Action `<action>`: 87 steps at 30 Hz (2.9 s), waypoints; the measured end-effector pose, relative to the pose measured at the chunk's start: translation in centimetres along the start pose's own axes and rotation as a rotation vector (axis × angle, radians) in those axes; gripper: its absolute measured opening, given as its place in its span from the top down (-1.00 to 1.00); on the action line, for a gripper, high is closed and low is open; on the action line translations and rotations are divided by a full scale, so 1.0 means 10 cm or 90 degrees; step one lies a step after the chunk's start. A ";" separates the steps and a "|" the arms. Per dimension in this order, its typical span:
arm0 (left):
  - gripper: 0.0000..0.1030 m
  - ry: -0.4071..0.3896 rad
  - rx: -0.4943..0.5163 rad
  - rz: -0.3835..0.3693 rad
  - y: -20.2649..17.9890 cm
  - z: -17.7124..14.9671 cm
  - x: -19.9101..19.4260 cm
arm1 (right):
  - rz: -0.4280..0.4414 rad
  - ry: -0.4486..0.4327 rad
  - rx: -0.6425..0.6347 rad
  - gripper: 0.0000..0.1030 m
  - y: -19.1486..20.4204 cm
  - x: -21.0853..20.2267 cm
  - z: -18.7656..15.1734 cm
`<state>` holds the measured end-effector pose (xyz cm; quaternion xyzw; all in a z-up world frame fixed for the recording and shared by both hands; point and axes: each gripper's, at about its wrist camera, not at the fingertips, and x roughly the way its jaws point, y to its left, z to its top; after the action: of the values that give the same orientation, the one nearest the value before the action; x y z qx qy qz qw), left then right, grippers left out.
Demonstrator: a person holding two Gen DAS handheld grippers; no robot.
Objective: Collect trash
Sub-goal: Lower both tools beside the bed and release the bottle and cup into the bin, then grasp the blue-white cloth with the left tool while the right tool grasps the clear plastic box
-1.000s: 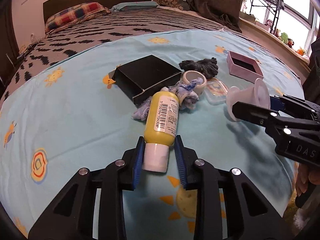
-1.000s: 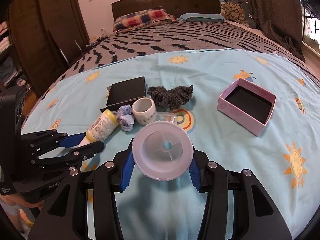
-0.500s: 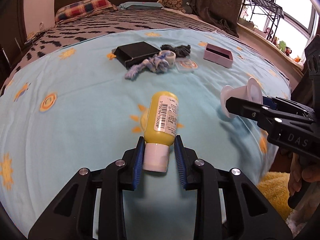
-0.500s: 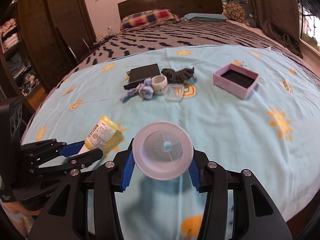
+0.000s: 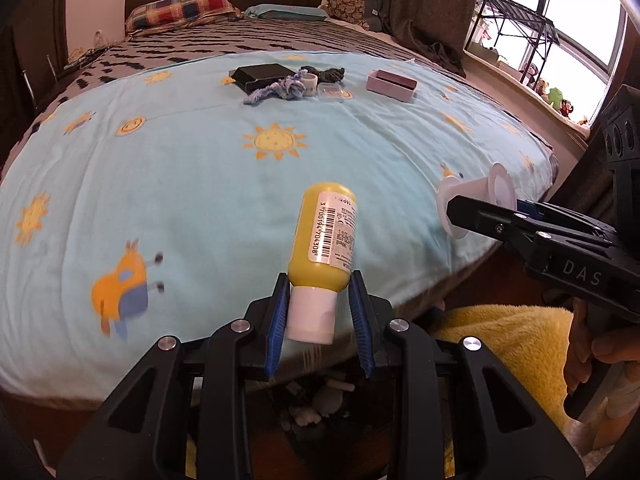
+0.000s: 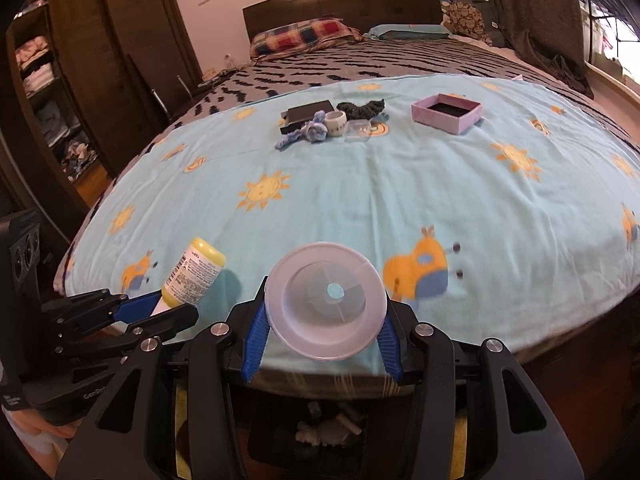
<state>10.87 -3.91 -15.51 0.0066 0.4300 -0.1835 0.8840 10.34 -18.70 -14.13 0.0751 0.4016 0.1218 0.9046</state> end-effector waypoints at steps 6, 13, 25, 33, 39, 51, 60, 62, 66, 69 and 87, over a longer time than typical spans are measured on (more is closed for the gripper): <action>0.45 0.026 -0.024 0.000 -0.03 -0.43 -0.05 | 0.003 0.035 0.006 0.07 0.01 0.00 -0.40; 0.45 0.084 -0.047 0.010 -0.01 -0.87 0.19 | 0.001 0.090 0.015 0.07 0.01 0.18 -0.84; 0.45 0.197 -0.061 0.015 -0.01 -1.36 0.84 | -0.006 0.179 0.043 0.07 -0.11 0.62 -1.31; 0.44 0.245 -0.063 0.013 0.02 -1.49 1.10 | -0.004 0.230 0.047 0.07 -0.12 0.88 -1.44; 0.44 0.256 -0.067 0.010 0.07 -1.49 1.17 | 0.008 0.251 0.054 0.04 -0.14 1.05 -1.43; 0.03 0.232 -0.061 0.046 0.16 -1.39 1.03 | -0.016 0.226 0.084 -0.38 -0.28 0.99 -1.24; -0.34 0.145 -0.041 0.070 0.14 -1.02 0.53 | -0.016 0.153 0.091 -0.59 -0.30 0.59 -0.91; -0.38 0.123 -0.034 0.071 0.12 -0.91 0.41 | -0.014 0.130 0.088 -0.59 -0.29 0.47 -0.79; -0.41 0.081 -0.023 0.076 0.11 -0.67 0.18 | -0.027 0.079 0.068 -0.59 -0.29 0.25 -0.51; -0.42 0.054 -0.013 0.082 0.10 -0.48 0.05 | -0.037 0.045 0.053 -0.59 -0.31 0.14 -0.30; -0.53 0.001 0.014 0.109 0.36 0.60 0.39 | -0.051 0.029 0.013 -0.60 -0.39 0.78 0.87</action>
<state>18.85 -2.78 -15.22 0.0534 0.4261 -0.1119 0.8961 22.48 -20.60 -14.76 0.0657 0.4260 0.0830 0.8985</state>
